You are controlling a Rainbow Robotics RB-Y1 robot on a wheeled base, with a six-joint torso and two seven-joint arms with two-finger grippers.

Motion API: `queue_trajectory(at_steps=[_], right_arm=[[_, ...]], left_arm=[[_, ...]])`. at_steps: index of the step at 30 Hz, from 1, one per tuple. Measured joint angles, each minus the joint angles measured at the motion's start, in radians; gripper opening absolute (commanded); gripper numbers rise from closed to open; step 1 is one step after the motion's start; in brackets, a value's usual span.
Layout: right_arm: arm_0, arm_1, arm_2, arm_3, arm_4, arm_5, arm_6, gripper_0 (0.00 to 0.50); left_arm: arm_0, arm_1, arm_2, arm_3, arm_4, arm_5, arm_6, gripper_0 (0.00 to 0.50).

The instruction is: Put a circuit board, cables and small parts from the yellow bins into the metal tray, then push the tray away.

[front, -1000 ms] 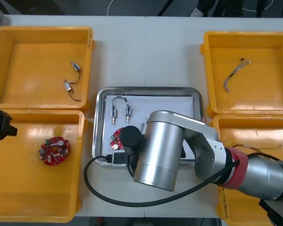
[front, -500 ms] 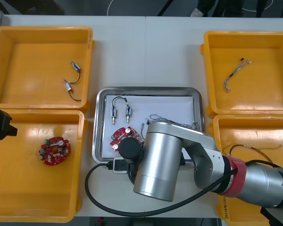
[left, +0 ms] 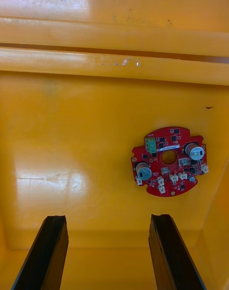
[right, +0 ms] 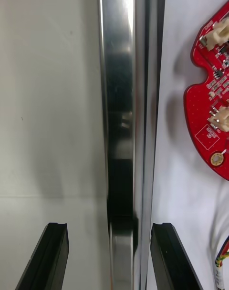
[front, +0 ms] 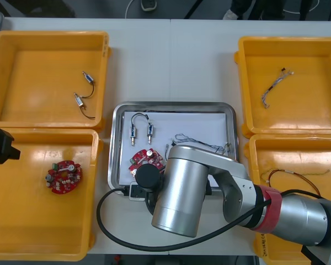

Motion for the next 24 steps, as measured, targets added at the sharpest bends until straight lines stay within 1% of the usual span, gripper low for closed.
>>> queue_trajectory(at_steps=[3,4,5,6,7,8,14,24], right_arm=[[0.0,0.0,0.0,0.0,0.003,0.0,0.0,0.5],[0.0,0.0,0.0,0.0,0.004,0.0,0.0,0.471],[0.0,0.0,0.0,0.0,0.005,0.0,0.0,0.331],[0.0,0.0,0.0,0.0,0.006,0.0,0.0,0.263],[0.0,0.0,0.0,0.0,0.006,0.0,0.0,0.099],[0.0,0.0,0.0,0.0,0.007,0.0,0.0,0.0],[0.0,0.0,0.0,0.0,0.033,0.0,0.0,0.0],[-0.013,0.0,0.0,0.0,0.034,-0.001,0.0,0.0]], left_arm=[[0.0,0.0,0.0,0.0,0.0,0.0,0.0,0.5],[0.0,0.0,0.0,0.0,0.0,0.0,0.0,0.5],[0.0,0.0,0.0,0.0,0.0,0.0,0.0,0.5],[0.0,0.0,0.0,0.0,0.0,0.0,0.0,0.5],[0.0,0.0,0.0,0.0,0.0,0.0,0.0,0.5],[0.0,0.0,0.0,0.0,0.0,0.0,0.0,0.5],[0.0,0.0,0.0,0.0,0.0,0.0,0.0,0.5],[0.0,0.0,0.0,0.0,0.0,0.0,0.0,0.5]])
